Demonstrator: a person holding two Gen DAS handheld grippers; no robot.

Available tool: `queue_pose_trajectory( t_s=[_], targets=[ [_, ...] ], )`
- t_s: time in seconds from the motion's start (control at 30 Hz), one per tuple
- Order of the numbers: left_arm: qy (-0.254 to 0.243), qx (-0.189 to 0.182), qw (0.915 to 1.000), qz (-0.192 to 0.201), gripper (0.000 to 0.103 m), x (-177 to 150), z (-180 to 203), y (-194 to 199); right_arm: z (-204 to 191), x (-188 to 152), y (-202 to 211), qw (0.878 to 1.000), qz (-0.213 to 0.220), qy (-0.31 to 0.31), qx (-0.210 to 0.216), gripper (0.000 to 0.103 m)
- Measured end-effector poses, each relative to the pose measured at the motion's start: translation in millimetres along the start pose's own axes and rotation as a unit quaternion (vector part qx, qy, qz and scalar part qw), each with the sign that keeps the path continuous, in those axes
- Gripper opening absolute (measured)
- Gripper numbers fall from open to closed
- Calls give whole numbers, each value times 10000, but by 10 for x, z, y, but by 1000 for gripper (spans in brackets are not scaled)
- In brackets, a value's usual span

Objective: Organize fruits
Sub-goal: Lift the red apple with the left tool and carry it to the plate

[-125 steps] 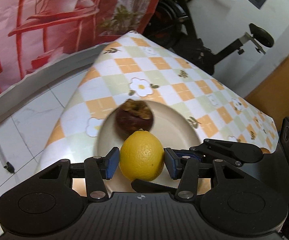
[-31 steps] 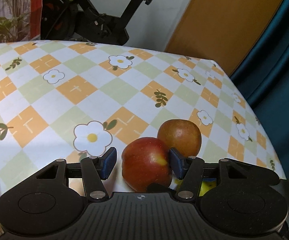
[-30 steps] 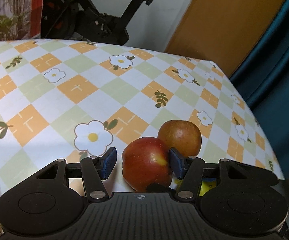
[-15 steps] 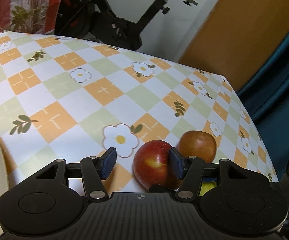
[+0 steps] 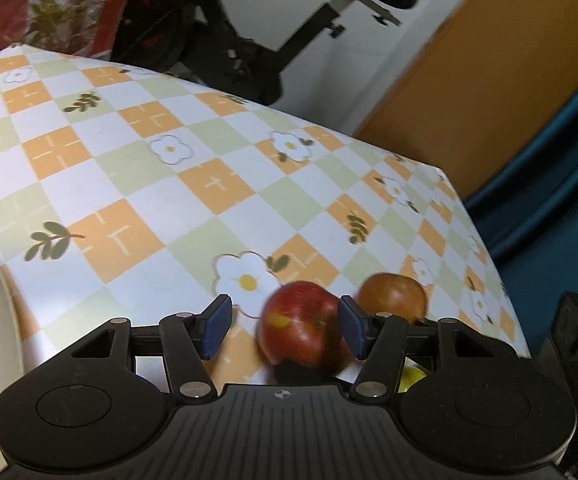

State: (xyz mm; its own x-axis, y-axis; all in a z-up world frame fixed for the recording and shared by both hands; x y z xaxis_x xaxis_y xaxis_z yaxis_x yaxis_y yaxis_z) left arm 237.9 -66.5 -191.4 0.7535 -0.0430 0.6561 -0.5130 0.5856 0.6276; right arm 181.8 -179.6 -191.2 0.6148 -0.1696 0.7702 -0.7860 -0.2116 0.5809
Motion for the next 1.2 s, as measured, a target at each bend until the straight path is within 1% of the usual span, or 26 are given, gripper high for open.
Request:
queue_pose_trajectory(
  t_s=[0.07,0.2,0.33,0.47,0.63,0.77,0.87,0.97,1.13,1.2],
  targets=[
    [-107,-77,9999,-62,63,-41,64,-30,6,1,-6,10000,-1,-20,16,62],
    [-219,-129,9996,-149,63,-98,138,-102,-2,2,-4,10000,2,-15,17,62],
    [-293,-84,9993,-208,63,-145,171,-177,-2,2,-8,10000,3,-15,16,62],
    [-158,-65,9997,-200,63,-144,152,-197,1,0,-8,10000,4,-20,13,62],
    [-228,-38,9996,-133,63,-132,142,-106,-39,13,10,10000,-18,3,1,62],
    [-244,24,9997,17,63,-50,87,127,-174,97,44,9998,39,180,81,62],
    [-241,149,9994,203,63,42,-34,398,-351,202,52,9991,96,342,229,62],
    [-111,329,9988,359,61,144,-272,667,-601,324,-14,9975,125,497,478,62],
    [140,686,9963,491,61,254,-741,946,-1124,422,-314,9925,160,860,854,62],
    [269,823,9947,548,61,281,-936,1016,-1302,449,-455,9900,190,915,1058,62]
  ],
)
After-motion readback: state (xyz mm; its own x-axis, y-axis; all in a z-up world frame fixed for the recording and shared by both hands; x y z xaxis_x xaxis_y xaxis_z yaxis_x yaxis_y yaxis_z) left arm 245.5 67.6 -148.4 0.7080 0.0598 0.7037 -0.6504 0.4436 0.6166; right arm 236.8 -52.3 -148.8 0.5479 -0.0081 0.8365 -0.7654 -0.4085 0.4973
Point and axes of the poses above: each gripper's, at about its wrist camera, not at the fingertips, and y roughly against the way its jaws point, z to its right, x to its top, the point moved 7 cm from there along -y, roughly the way its jaws point, and after that the axes turned 6 degrees about z, right-handed, at the moved point
